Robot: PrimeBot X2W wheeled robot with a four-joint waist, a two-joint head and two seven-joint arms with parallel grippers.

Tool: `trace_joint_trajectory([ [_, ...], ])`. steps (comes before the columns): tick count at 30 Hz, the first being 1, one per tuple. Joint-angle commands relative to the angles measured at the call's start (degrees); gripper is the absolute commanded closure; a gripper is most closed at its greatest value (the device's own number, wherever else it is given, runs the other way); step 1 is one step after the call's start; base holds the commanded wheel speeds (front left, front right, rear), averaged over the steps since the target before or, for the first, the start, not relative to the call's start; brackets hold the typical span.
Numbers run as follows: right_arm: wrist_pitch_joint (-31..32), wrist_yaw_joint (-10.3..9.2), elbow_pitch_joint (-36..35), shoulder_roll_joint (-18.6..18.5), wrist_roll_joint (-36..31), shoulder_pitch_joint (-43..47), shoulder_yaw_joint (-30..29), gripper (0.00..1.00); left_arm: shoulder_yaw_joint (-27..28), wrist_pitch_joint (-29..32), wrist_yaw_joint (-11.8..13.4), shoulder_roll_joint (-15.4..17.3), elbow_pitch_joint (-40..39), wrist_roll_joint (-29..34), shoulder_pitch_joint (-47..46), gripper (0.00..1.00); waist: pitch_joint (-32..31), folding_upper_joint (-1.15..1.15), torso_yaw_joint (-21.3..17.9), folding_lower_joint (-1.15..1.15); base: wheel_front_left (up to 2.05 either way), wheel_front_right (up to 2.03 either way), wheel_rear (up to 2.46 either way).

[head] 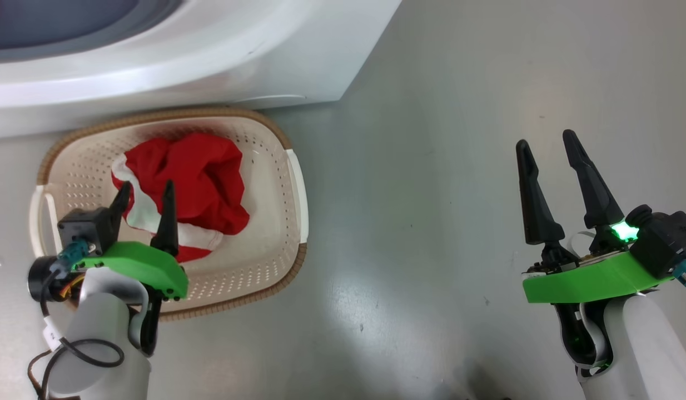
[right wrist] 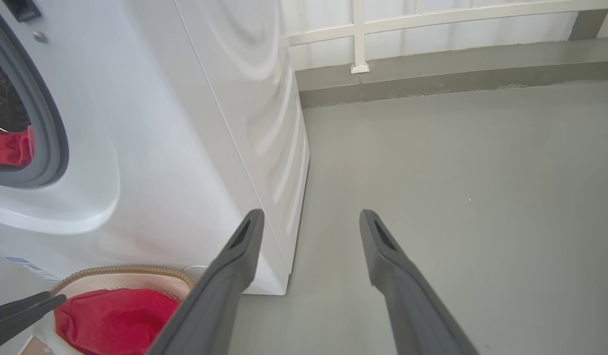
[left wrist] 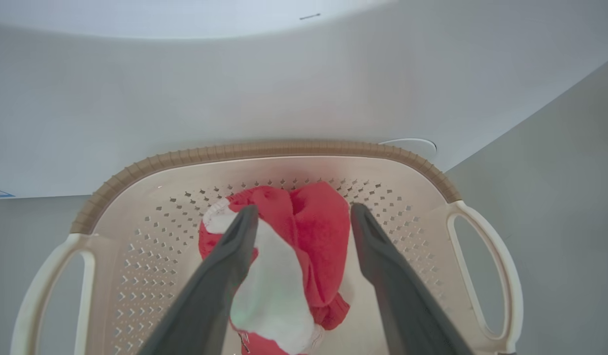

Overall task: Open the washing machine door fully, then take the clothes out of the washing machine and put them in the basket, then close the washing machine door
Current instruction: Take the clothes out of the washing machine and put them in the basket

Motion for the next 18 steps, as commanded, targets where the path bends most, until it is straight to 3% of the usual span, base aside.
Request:
trace_joint_trajectory([
  [1,-0.36,0.42,-1.04,-0.36,-0.72,0.56,0.76,0.0,1.31,-0.32,-0.31,1.11,-1.08,-0.73,2.23,0.0,-0.83,0.0,0.19,0.0,0.0,0.0,0.0],
  [18,-0.36,0.42,0.71,-0.36,-1.32,3.61,0.36,0.0,2.4,-0.32,-0.31,0.6,-9.6,-4.56,9.79,0.0,-11.22,0.0,1.66,0.0,0.0,0.0,0.0],
])
